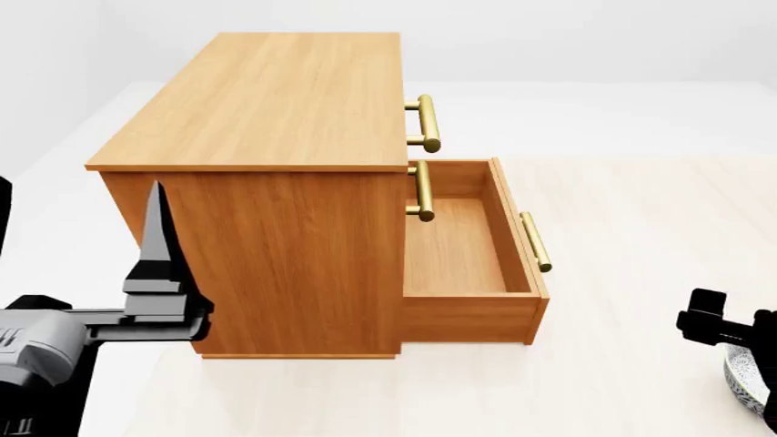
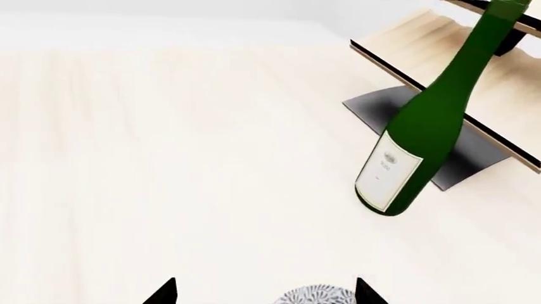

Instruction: Put the bowl on top of the cabinet.

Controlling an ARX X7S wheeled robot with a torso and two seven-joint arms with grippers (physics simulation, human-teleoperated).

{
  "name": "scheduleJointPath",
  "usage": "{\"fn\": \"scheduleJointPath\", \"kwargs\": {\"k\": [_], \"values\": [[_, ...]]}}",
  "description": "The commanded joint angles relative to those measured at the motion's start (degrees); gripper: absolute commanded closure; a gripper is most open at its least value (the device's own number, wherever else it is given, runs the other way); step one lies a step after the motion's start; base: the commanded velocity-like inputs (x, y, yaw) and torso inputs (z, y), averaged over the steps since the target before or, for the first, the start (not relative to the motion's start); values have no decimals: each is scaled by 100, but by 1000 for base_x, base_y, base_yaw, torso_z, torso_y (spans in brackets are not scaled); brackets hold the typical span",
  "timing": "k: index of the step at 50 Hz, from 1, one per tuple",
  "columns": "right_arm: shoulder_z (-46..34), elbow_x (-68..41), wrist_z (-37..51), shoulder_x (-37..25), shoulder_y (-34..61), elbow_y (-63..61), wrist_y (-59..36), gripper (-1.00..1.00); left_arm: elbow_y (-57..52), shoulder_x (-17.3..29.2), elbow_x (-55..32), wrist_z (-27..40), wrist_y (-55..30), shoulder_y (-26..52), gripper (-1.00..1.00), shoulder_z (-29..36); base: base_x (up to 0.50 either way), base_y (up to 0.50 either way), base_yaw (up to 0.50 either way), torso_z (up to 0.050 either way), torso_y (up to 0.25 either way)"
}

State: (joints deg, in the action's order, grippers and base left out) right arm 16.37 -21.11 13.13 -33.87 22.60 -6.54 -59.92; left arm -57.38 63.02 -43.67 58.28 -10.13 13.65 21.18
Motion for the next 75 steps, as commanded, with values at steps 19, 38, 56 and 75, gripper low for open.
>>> {"fn": "scheduleJointPath", "kwargs": {"k": [19, 38, 56, 75], "values": [[-154, 87, -62, 156, -128, 612, 381, -100, 16, 37, -9, 41, 36, 40, -100, 64, 0, 0, 0, 0, 0], [-140, 21, -6, 123, -113, 522, 66, -100, 66, -14, 19, 18, 16, 96, -100, 151, 0, 0, 0, 0, 0], [-117, -67, 267, 136, 274, 425, -716, -100, 61, 6, 0, 53, 7, 124, -100, 175, 0, 0, 0, 0, 0], [-445, 14, 215, 215, 611, 994, -562, -100, 34, 32, 8, 85, 18, 134, -100, 207, 0, 0, 0, 0, 0]]}}
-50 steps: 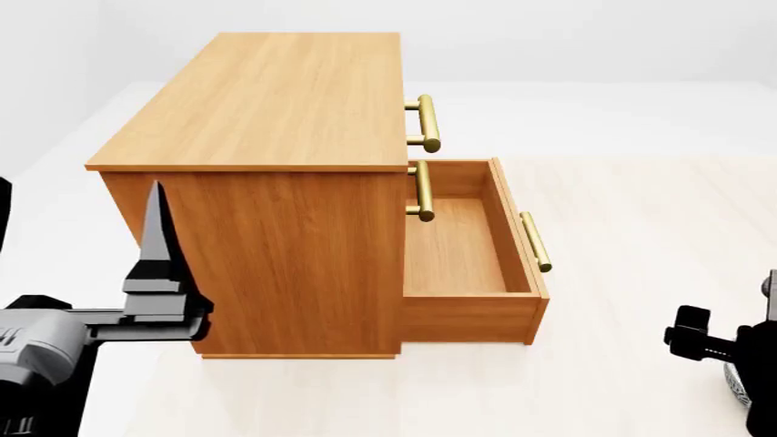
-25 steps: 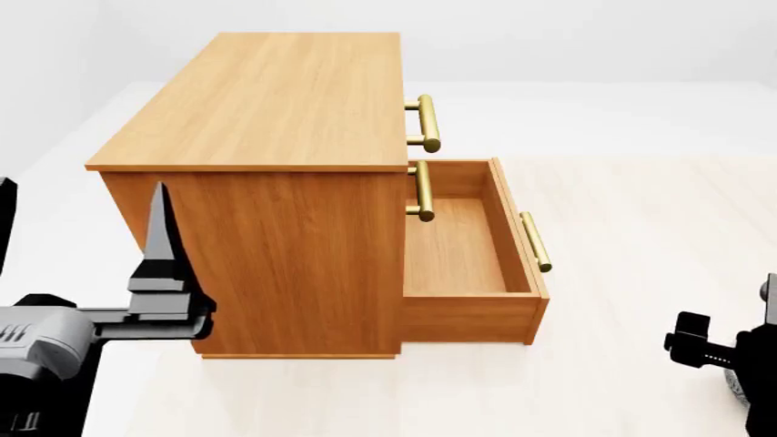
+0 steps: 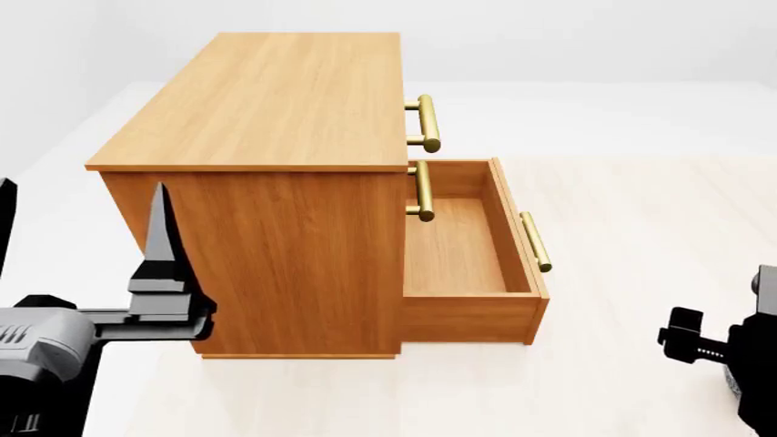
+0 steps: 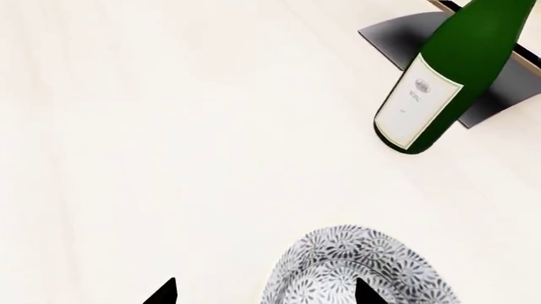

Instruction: Put the bowl on top of the cabinet.

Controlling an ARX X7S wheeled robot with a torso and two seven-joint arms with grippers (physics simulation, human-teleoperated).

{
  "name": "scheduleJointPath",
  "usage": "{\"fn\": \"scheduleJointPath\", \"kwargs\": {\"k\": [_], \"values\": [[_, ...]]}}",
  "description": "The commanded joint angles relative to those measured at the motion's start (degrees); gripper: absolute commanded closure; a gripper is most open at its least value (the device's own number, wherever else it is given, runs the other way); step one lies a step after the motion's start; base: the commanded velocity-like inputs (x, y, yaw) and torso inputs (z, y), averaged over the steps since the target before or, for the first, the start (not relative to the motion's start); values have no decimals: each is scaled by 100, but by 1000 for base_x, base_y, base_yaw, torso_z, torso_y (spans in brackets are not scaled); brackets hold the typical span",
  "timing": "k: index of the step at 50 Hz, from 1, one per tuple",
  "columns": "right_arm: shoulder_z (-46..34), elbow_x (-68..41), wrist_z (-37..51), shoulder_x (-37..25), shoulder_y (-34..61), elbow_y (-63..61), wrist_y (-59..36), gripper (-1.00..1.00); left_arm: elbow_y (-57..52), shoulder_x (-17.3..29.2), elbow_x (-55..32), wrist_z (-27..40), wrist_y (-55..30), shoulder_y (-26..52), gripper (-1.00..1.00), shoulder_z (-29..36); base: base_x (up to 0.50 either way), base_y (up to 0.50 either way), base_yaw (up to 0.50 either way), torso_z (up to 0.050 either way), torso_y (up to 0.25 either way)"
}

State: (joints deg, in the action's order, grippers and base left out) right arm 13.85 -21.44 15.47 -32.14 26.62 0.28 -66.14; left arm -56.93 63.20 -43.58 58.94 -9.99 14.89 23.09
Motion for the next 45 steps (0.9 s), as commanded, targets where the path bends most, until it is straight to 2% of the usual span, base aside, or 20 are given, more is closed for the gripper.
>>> {"fn": "scheduleJointPath", "kwargs": {"k": [1, 23, 45], "values": [[-225, 60, -34, 51, 238, 384, 102, -100, -11, 14, -5, 21, 5, 13, -100, 17, 0, 0, 0, 0, 0], [-145, 169, 1, 154, 237, 1246, 512, -100, 35, -28, 2, -1, -11, 82, -100, 92, 0, 0, 0, 0, 0], [-154, 223, 48, 222, 180, 1478, 696, -100, 28, 22, -4, 29, 44, 57, -100, 101, 0, 0, 0, 0, 0]]}}
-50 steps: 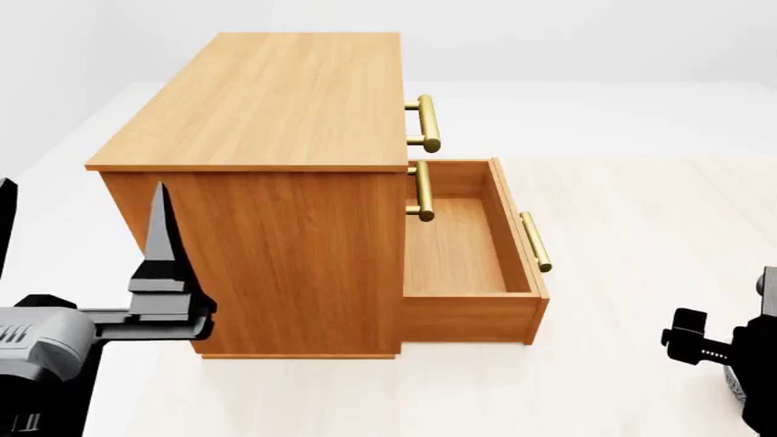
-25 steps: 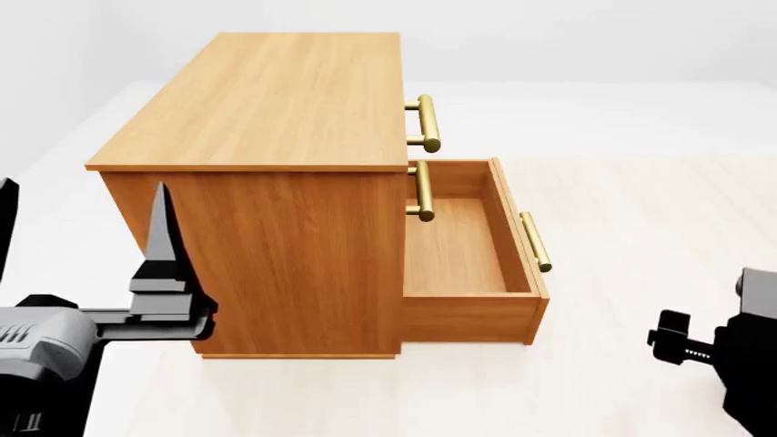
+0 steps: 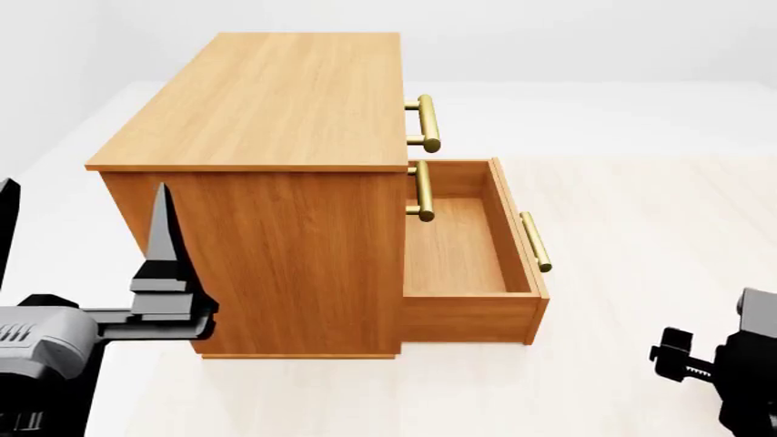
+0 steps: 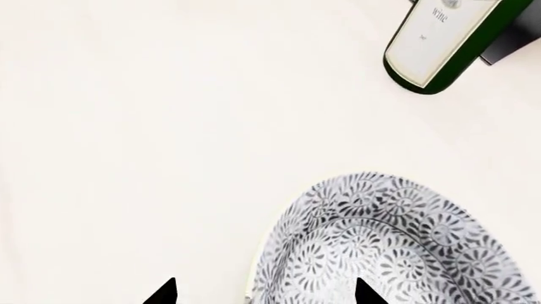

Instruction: Put the bowl on top of the cabinet.

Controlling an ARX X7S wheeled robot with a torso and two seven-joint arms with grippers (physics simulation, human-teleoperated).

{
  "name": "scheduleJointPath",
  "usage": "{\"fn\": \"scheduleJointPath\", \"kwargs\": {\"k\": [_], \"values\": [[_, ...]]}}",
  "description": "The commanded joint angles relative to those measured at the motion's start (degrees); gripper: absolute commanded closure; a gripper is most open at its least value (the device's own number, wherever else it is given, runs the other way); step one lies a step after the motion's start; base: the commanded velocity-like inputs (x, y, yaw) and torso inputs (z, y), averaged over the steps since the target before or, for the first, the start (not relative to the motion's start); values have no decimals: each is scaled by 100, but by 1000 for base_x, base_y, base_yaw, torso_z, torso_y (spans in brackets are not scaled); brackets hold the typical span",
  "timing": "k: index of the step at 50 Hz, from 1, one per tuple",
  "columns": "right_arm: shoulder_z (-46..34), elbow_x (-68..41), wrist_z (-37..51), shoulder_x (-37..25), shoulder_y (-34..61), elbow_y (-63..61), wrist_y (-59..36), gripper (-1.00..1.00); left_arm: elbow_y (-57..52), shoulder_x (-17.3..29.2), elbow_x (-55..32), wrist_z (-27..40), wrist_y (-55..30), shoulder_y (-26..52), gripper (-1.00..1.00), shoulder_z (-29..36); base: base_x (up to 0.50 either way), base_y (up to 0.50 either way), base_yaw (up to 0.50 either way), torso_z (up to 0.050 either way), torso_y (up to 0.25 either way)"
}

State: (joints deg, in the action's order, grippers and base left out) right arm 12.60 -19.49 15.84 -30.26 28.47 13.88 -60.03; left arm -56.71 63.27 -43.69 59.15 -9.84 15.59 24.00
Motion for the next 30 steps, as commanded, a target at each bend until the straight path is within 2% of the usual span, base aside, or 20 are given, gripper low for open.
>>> {"fn": "scheduleJointPath", "kwargs": {"k": [1, 17, 18, 30], "values": [[-36, 32, 17, 35, -3, 122, 87, -100, 5, 17, 10, 9, 27, -12, -100, 12, 0, 0, 0, 0, 0], [-82, 21, -19, 55, -3, 154, 142, -100, 9, 24, 4, 15, 31, 22, -100, 32, 0, 0, 0, 0, 0], [-99, 29, -24, 51, -4, 160, 156, 100, 16, 18, 25, 10, 38, 11, -100, 41, 0, 0, 0, 0, 0], [-18, -18, 48, 24, -28, -129, 33, 100, 5, 28, -12, 32, 24, 47, -100, 52, 0, 0, 0, 0, 0]]}}
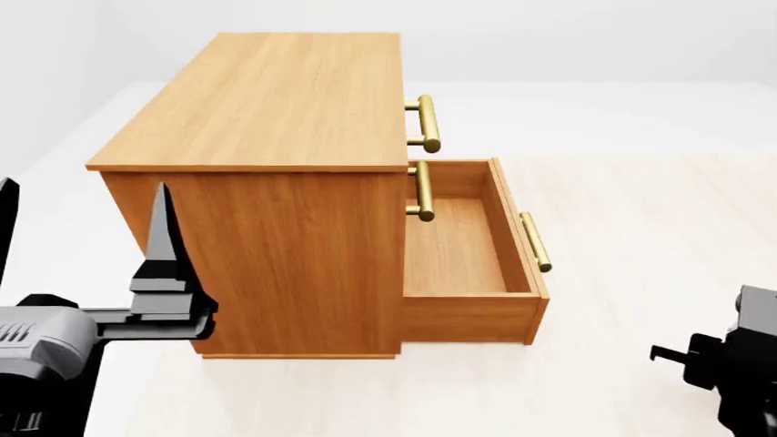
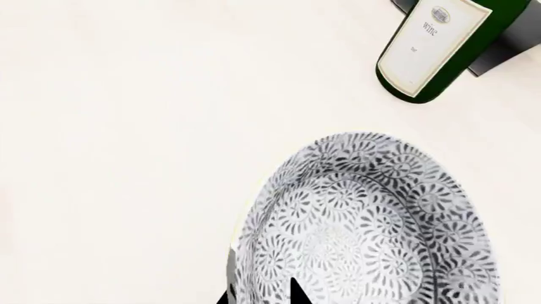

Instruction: Put the bowl on top of the cabinet.

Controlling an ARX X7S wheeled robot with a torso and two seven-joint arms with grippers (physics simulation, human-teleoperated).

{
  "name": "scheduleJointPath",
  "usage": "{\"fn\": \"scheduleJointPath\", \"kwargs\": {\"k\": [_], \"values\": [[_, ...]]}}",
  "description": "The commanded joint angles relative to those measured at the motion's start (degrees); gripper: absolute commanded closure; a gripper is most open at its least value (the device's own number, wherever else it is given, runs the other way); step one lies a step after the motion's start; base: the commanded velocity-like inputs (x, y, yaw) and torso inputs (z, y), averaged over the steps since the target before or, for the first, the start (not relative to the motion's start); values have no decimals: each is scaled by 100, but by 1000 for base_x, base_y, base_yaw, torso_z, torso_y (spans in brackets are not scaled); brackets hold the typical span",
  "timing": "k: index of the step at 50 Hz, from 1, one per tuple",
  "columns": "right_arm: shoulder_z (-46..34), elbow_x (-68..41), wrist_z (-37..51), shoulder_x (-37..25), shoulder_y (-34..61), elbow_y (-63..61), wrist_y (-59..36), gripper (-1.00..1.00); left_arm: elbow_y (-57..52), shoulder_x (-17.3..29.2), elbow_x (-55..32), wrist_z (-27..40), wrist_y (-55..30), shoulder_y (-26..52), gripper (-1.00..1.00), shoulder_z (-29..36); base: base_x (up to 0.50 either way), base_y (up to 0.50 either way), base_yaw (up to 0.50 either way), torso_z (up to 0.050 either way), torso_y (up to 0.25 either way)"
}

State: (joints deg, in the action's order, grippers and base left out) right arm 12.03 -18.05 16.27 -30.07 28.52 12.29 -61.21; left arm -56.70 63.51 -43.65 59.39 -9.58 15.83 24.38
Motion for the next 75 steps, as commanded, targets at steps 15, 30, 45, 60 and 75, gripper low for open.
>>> {"fn": "scheduleJointPath", "kwargs": {"k": [15, 30, 45, 60, 75], "values": [[289, -506, 303, -194, 82, -1930, -1027, 100, 19, 10, -13, 5, 37, 19, -100, 31, 0, 0, 0, 0, 0], [301, -841, 461, -373, 721, -3124, -2020, 100, 10, 57, -21, 41, 88, -11, -100, 18, 0, 0, 0, 0, 0], [-700, -864, 451, -471, 2060, -2698, -2256, 100, 27, 57, -50, 28, 82, 39, -100, 36, 0, 0, 0, 0, 0], [-1959, -794, 240, -369, 3683, -1792, -2275, 100, 43, 103, -51, 42, 162, -3, -100, 27, 0, 0, 0, 0, 0], [-3330, -532, -287, 86, 5306, -205, -1799, 100, 66, 92, -67, 32, 171, 32, -100, 68, 0, 0, 0, 0, 1]]}}
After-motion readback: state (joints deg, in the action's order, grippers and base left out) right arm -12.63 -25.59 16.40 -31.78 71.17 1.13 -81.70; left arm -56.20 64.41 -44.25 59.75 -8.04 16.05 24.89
